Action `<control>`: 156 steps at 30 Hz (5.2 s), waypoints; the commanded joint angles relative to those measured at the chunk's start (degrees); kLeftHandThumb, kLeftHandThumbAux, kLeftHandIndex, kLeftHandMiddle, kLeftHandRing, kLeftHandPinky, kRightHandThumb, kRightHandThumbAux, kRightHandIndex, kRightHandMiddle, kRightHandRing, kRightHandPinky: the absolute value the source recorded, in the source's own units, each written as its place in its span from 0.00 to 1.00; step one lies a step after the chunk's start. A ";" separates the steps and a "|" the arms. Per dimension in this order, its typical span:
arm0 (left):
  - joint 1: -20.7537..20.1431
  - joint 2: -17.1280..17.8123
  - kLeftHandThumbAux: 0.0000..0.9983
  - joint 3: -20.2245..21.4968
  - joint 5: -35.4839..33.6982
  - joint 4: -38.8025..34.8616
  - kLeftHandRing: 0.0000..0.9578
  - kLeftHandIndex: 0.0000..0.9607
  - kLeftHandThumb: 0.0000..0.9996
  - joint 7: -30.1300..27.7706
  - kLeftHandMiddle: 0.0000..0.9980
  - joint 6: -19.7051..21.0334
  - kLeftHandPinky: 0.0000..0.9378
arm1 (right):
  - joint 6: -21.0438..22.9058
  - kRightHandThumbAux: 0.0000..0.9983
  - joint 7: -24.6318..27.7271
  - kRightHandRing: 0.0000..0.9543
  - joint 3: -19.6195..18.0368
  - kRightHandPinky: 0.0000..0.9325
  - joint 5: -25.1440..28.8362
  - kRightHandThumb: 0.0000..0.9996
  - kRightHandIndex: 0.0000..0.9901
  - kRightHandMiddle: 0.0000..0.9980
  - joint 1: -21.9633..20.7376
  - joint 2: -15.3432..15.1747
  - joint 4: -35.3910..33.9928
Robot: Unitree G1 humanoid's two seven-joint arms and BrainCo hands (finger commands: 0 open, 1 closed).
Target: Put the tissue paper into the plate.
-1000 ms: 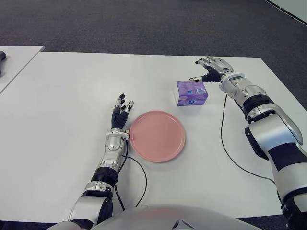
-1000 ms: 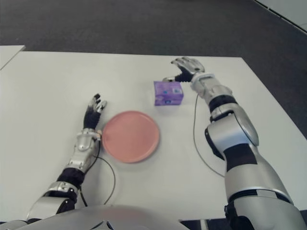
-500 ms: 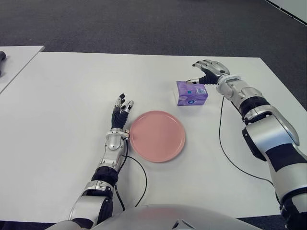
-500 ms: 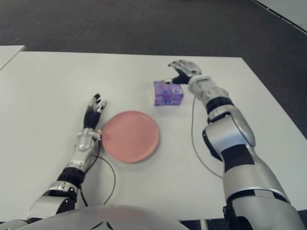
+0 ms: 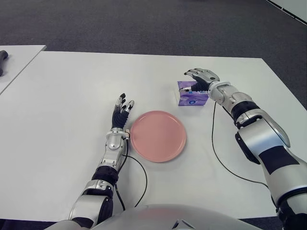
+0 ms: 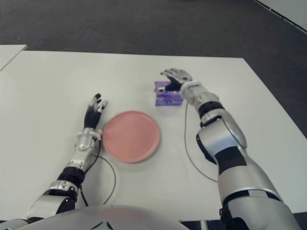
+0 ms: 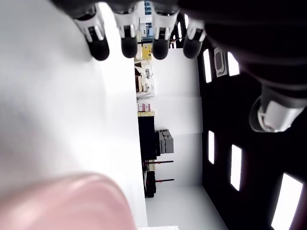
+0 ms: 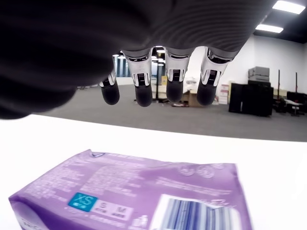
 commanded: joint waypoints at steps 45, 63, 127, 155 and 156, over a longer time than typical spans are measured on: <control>0.71 0.27 0.42 0.17 -0.20 3.67 0.00 0.00 0.00 0.41 0.00 -0.88 0.00 | 1.99 0.22 -0.17 0.00 1.03 0.00 0.59 0.49 0.00 0.00 4.35 0.43 0.75; 1.74 0.85 0.42 0.06 -0.13 1.71 0.00 0.00 0.00 -0.36 0.00 -0.13 0.00 | 4.53 0.21 0.45 0.00 -0.34 0.00 1.49 0.48 0.00 0.00 6.81 -1.24 1.03; 1.15 0.60 0.41 0.39 -0.16 3.18 0.00 0.00 0.00 1.33 0.00 -0.11 0.00 | 4.71 0.21 -1.99 0.00 1.96 0.00 1.21 0.45 0.00 0.00 13.46 3.24 1.21; 1.09 0.49 0.42 0.46 -0.24 1.97 0.00 0.00 0.00 1.45 0.00 1.92 0.00 | 11.28 0.41 -14.78 0.16 7.55 0.20 -2.23 0.76 0.04 0.13 17.15 5.18 1.71; 1.09 0.53 0.43 0.44 -0.25 1.94 0.00 0.00 0.00 1.36 0.00 2.00 0.00 | 11.33 0.42 -14.68 0.16 7.37 0.22 -2.01 0.76 0.05 0.14 17.24 5.26 1.70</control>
